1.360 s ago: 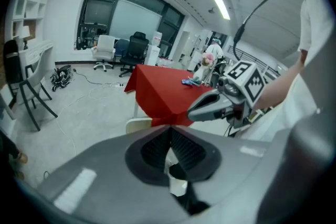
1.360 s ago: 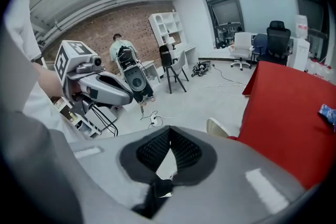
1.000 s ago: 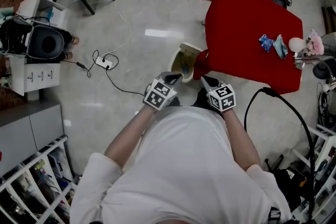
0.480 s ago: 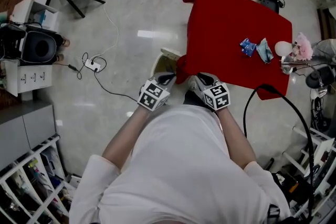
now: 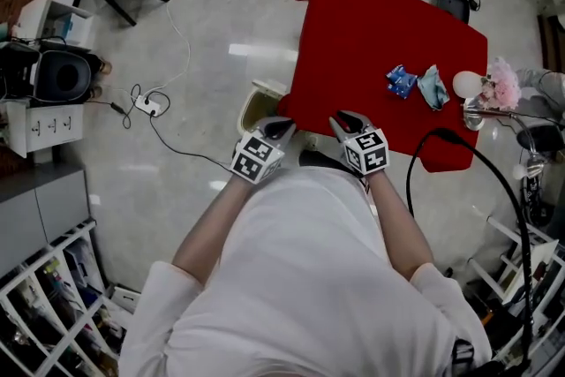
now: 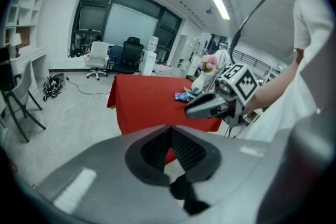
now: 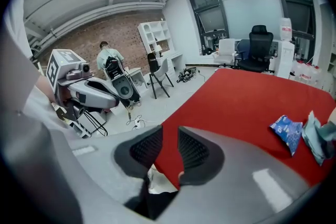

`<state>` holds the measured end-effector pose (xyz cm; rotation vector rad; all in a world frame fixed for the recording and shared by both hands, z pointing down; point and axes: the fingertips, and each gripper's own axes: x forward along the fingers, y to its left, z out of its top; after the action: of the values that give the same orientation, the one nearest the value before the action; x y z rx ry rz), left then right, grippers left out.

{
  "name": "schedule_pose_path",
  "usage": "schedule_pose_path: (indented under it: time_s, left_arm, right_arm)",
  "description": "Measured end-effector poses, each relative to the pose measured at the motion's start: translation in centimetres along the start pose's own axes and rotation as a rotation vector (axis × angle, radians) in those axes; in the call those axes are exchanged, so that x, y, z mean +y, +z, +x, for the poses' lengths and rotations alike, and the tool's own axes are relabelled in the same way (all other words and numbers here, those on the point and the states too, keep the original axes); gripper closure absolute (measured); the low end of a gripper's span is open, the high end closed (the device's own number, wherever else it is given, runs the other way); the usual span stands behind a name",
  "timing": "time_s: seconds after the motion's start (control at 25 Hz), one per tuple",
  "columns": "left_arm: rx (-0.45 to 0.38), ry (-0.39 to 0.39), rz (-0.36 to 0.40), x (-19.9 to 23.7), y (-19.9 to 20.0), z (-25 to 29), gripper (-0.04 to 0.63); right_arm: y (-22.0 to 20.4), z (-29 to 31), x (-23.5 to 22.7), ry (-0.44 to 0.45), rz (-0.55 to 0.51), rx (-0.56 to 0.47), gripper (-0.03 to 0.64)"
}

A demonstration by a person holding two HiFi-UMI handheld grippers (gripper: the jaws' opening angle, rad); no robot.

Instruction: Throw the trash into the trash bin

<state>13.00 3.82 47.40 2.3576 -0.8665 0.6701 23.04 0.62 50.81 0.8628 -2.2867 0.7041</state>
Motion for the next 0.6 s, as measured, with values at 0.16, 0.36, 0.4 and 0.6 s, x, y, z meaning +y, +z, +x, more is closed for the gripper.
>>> schedule_pose_path:
  time_s: [0.16,0.36,0.4,0.6]
  left_arm:
    - [0.006,0.004,-0.008,-0.6,1.1,1.7,0.591]
    - [0.022,0.007,-0.013,-1.2,2.4,4.4,0.591]
    - [0.026,0.01,-0.013,-1.2,2.5,5.0,0.591]
    - [0.039,0.017,-0.015,-1.5,3.6,7.3,0.591]
  right_arm:
    - [-0.2,-1.0,-3.7,-0.044,-0.005,0.008,0.511]
    - [-0.7,-3.1,-10.5,-0.148,0.021,0.008,0.491]
    - [-0.9,-3.6,-12.0,-0.172,0.03,0.007,0.485]
    - [-1.7,-5.7,-18.1,-0.263,0.069,0.011,0.472]
